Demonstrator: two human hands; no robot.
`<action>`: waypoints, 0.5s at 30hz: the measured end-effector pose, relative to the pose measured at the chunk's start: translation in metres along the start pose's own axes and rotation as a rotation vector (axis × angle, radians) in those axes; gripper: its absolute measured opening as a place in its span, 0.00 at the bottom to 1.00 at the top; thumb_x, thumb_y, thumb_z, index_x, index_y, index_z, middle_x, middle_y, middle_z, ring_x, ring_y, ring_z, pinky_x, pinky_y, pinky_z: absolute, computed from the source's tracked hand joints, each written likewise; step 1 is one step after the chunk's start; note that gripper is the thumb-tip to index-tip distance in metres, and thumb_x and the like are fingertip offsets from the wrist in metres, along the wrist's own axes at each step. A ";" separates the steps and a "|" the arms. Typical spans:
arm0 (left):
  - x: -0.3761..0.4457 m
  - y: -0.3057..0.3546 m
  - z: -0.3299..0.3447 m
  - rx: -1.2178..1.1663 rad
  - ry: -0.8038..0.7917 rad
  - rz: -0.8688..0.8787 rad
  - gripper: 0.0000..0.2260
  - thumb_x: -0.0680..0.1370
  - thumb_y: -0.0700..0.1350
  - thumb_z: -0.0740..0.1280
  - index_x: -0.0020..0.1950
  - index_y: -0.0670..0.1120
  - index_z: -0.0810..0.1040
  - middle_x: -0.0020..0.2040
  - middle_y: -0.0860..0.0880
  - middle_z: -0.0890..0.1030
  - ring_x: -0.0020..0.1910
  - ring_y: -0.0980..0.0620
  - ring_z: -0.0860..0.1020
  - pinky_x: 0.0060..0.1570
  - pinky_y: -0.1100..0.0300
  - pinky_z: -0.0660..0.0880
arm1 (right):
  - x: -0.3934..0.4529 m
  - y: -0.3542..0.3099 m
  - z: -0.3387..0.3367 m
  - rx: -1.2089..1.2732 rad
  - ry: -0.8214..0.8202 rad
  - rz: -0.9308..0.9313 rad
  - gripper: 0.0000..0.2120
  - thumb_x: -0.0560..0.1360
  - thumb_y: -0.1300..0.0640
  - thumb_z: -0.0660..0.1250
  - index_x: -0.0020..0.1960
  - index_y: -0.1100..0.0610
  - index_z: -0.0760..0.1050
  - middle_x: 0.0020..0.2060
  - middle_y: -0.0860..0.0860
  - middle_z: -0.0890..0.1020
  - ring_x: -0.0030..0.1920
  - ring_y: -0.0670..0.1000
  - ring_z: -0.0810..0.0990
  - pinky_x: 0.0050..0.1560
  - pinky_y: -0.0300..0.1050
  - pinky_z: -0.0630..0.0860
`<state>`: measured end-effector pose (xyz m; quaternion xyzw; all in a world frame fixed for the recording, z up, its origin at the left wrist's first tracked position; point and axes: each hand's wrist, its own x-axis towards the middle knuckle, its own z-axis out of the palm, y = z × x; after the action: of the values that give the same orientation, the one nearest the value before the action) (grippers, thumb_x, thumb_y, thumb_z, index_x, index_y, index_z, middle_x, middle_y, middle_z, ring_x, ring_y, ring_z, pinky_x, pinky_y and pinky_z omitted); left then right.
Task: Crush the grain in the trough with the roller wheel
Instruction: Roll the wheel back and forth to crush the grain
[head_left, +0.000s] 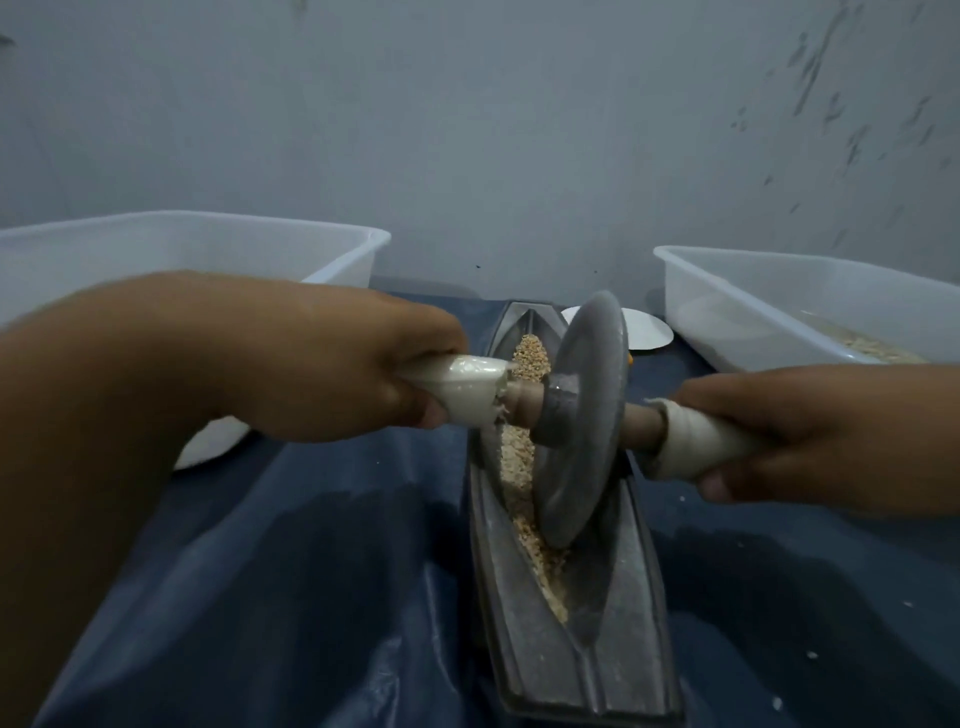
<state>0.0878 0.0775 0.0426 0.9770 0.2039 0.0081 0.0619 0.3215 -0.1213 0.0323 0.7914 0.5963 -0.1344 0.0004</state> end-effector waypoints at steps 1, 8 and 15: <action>0.004 -0.001 0.002 -0.005 0.007 -0.004 0.06 0.75 0.57 0.64 0.50 0.61 0.71 0.41 0.63 0.75 0.41 0.67 0.72 0.35 0.68 0.63 | 0.003 0.000 0.002 0.021 0.017 0.006 0.26 0.61 0.28 0.62 0.57 0.34 0.69 0.42 0.40 0.79 0.42 0.42 0.78 0.46 0.46 0.76; 0.029 -0.008 0.028 0.122 0.229 -0.046 0.09 0.80 0.52 0.62 0.59 0.55 0.69 0.54 0.52 0.75 0.52 0.50 0.73 0.54 0.52 0.70 | 0.043 -0.008 0.027 -0.182 0.535 0.016 0.08 0.78 0.50 0.66 0.53 0.43 0.68 0.51 0.49 0.78 0.51 0.55 0.76 0.52 0.50 0.73; -0.001 -0.001 0.002 0.038 -0.014 -0.019 0.06 0.76 0.58 0.64 0.50 0.62 0.69 0.42 0.63 0.74 0.41 0.64 0.72 0.37 0.64 0.64 | 0.000 -0.002 0.002 0.055 -0.013 -0.021 0.19 0.66 0.34 0.66 0.55 0.35 0.70 0.42 0.40 0.79 0.42 0.44 0.78 0.46 0.49 0.77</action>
<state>0.0865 0.0780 0.0405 0.9760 0.2130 -0.0033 0.0447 0.3187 -0.1213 0.0309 0.7841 0.6004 -0.1557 -0.0188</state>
